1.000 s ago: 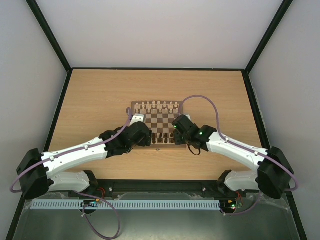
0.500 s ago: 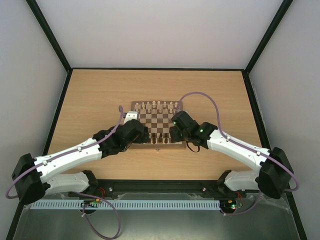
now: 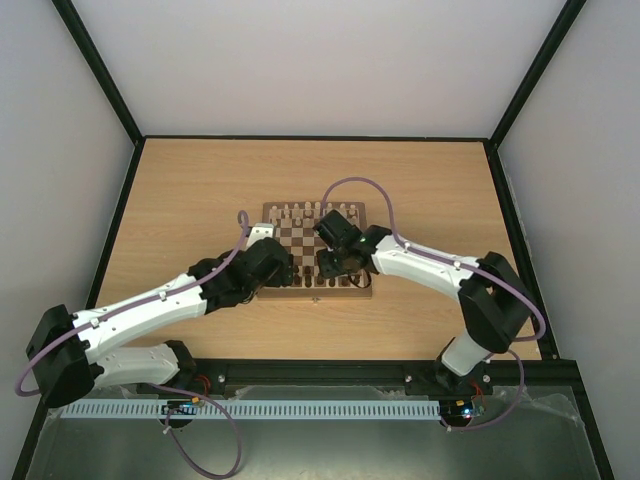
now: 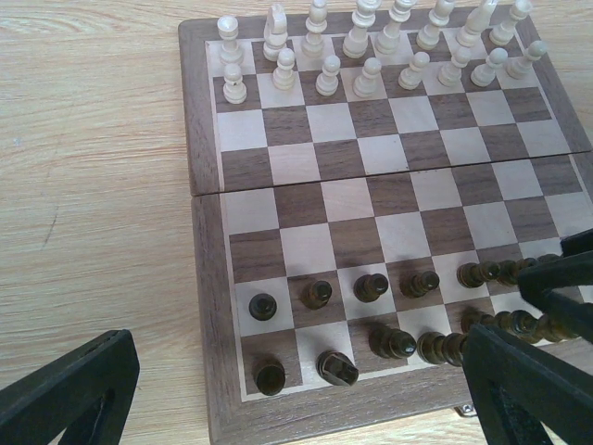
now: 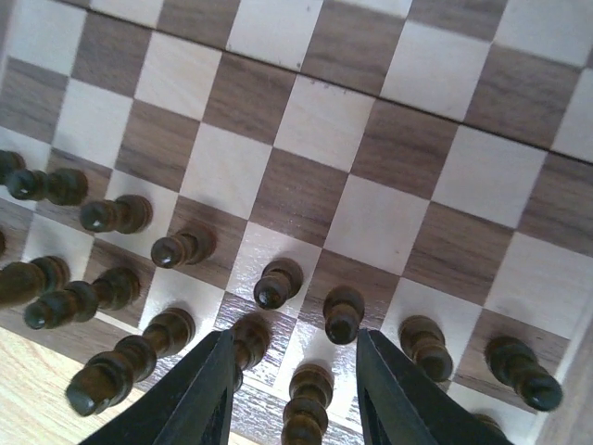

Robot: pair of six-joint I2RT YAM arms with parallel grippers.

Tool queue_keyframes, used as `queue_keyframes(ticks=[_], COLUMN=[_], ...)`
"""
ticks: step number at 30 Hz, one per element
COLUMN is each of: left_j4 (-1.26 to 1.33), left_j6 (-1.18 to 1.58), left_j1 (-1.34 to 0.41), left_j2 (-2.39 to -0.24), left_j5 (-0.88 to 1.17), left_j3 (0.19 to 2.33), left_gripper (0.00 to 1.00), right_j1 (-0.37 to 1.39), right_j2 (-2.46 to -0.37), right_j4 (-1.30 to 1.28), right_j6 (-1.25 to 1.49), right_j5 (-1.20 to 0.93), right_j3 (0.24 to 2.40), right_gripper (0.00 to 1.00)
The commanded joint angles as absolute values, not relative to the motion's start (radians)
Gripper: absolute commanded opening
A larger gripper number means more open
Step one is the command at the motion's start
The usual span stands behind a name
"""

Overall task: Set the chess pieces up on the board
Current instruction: Adjust the chess piece on the chessboard.

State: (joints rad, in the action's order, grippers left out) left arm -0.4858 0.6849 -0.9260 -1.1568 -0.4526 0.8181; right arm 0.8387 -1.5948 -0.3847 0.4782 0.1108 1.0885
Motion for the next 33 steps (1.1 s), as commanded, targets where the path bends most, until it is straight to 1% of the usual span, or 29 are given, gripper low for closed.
queue_keyframes(ticks=[1,11,15,17,33], left_j4=[-0.491,-0.456,-0.451,-0.450,-0.446], left_j6=[0.684,0.665,0.660,0.660,0.647], left_j1=[-0.916,-0.895,-0.890,-0.886,-0.875], left_j2=[-1.137,-1.116,-1.106,-1.098,-1.077], left_j5=[-0.458,-0.429,-0.419,-0.416,-0.397], left_j3=[0.814,0.782,0.773,0.770,0.761], left_gripper=[0.99,0.99,0.99,0.99,0.99], right_j1=[0.845,0.848,0.848,0.848,0.861], right_j2=[-1.638,-1.737,-1.762,-1.764,-1.777], right_j4=[-0.433,-0.428,-0.430,-0.428,-0.436], right_j6=[0.456,0.463,0.465,0.467,0.481], right_j5=[0.066,0.080,0.076,0.069,0.063], right_j3=[1.127,1.198,1.207,1.207,1.218], right_gripper=[0.36,0.36,0.30,0.29,0.29])
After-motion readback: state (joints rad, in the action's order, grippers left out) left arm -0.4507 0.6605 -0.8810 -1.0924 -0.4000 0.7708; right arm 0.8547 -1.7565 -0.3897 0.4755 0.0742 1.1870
